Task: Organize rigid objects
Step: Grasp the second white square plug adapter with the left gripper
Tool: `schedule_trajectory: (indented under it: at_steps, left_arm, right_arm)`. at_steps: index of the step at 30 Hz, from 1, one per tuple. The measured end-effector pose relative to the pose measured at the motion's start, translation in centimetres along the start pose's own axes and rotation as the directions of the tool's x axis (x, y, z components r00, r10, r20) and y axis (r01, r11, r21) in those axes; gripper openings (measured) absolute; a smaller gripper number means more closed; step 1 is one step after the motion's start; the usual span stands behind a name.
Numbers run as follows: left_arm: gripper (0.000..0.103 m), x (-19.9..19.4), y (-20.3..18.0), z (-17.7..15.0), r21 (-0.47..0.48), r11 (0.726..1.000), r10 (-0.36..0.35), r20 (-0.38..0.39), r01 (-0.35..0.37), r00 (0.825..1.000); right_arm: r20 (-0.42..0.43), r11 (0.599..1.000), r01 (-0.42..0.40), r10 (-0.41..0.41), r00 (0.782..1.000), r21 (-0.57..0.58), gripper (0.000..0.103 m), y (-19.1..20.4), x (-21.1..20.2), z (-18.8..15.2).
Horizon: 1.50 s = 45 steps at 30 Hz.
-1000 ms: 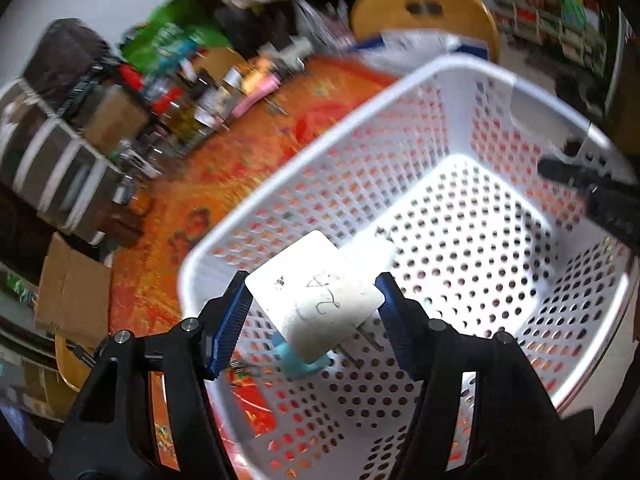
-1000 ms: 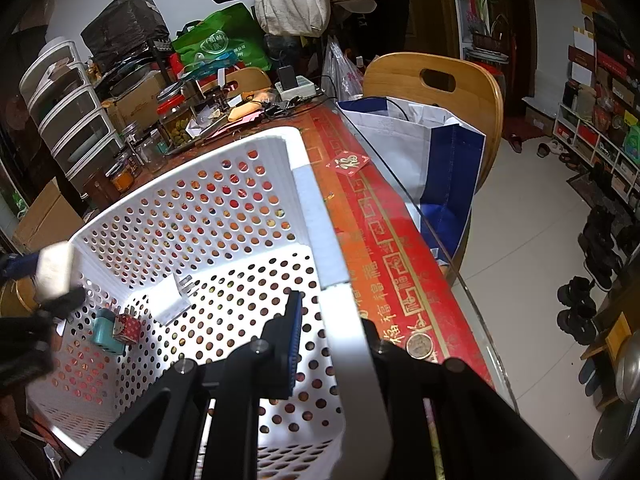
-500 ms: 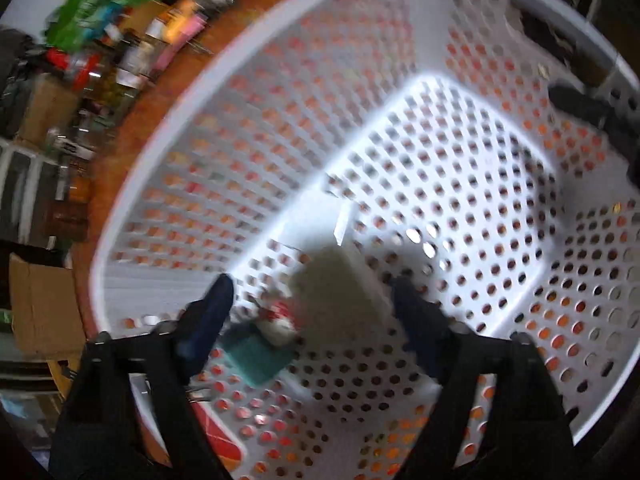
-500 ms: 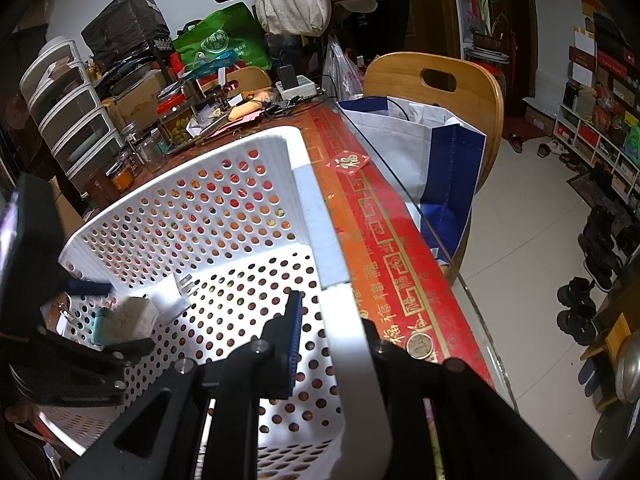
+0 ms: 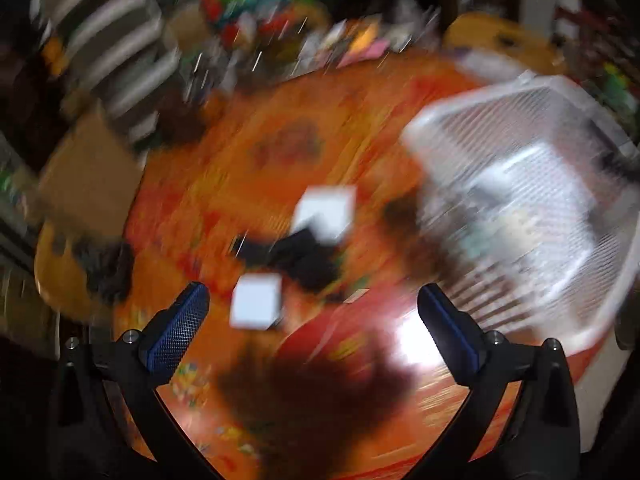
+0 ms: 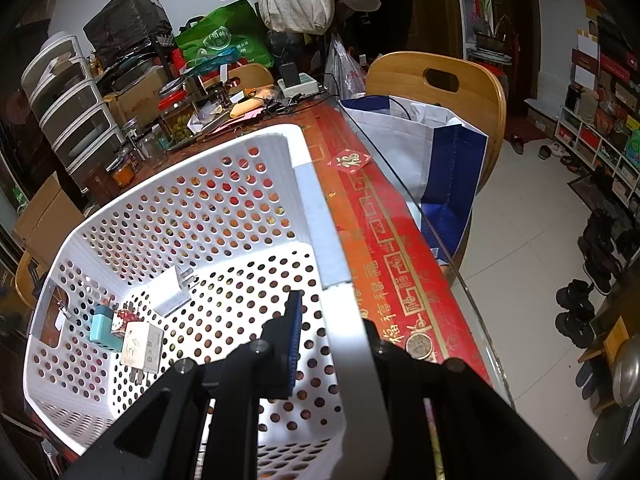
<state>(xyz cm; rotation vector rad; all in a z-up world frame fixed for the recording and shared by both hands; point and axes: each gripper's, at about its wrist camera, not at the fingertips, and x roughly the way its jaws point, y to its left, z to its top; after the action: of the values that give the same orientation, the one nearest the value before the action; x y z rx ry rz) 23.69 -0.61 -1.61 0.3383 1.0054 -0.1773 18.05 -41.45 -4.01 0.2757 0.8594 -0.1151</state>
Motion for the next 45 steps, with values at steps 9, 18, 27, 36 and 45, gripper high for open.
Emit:
schedule_trajectory:
  at_steps: [9, 18, 27, 36, 45]
  left_arm:
    - [0.092, 9.0, 7.1, -3.7, -0.254, 0.967, -0.053, -0.068, 0.034, 0.996]
    - [0.054, 12.2, 6.3, -3.0, -0.282, 0.958, -0.077, -0.045, 0.062, 0.996]
    - [0.045, 9.8, 5.5, -3.7, -0.281, 0.959, 0.062, 0.06, -0.043, 0.996]
    - [0.045, 4.2, 3.6, -4.0, -0.25, 0.938, 0.293, 0.197, -0.241, 0.936]
    - [0.045, 1.6, 3.4, -4.2, -0.28, 0.92, 0.333, 0.19, -0.274, 0.924]
  right_arm:
    - [0.0, 1.0, -0.006, 0.006, 1.0, 0.012, 0.017, 0.0, 0.2, 0.1]
    - [-0.007, 1.0, -0.004, 0.004, 1.0, 0.012, 0.017, 0.0, 0.3, 0.1]
    - [-0.009, 1.0, 0.001, -0.001, 1.0, 0.008, 0.017, -0.1, 0.4, 0.1]
    - [-0.008, 1.0, -0.001, 0.001, 1.0, 0.006, 0.017, -0.1, 0.4, 0.1]
    - [-0.009, 1.0, -0.002, 0.002, 1.0, 0.003, 0.017, -0.1, 0.4, 0.1]
